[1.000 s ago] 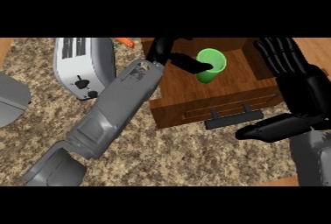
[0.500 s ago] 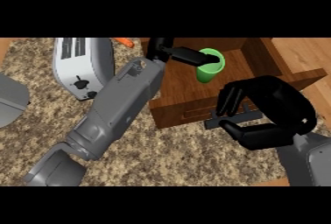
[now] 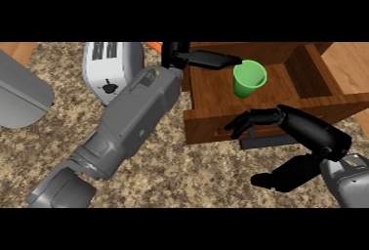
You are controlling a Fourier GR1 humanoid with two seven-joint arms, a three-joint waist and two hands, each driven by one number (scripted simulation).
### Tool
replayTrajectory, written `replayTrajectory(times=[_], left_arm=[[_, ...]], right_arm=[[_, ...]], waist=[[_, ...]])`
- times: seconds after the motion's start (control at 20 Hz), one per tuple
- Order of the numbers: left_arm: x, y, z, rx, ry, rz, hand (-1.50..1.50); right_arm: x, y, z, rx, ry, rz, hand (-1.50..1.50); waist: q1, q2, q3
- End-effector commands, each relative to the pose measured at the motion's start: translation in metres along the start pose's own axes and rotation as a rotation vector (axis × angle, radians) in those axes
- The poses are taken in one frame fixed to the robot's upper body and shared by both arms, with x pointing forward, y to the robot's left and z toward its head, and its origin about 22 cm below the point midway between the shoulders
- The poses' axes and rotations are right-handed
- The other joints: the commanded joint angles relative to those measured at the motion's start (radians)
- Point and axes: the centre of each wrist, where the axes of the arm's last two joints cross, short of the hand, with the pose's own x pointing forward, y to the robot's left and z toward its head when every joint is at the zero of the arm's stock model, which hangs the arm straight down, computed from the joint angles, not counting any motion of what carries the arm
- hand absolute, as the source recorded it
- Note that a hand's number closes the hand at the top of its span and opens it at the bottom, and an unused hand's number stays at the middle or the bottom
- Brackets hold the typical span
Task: Pick up the cup, place it into the drawer and close the drawer
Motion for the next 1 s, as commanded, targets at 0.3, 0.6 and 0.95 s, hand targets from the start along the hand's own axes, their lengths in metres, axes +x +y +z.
replayTrajectory(times=[0.3, 0.6, 0.95], left_arm=[[-0.008, 0.006, 0.008, 0.026, -0.031, 0.089, -1.50], [-0.028, 0.045, 0.027, 0.040, -0.043, 0.125, -1.50], [-0.026, 0.077, 0.037, 0.042, -0.024, 0.135, -1.50]], right_arm=[[-0.079, 0.048, -0.011, -0.001, 0.283, 0.186, -1.50], [-0.129, 0.059, -0.048, 0.068, 0.384, 0.222, 1.50], [-0.165, 0.016, -0.053, -0.067, 0.353, 0.205, 1.50]], waist=[[0.106, -0.013, 0.000], [0.165, -0.012, 0.001], [0.200, -0.008, 0.003]])
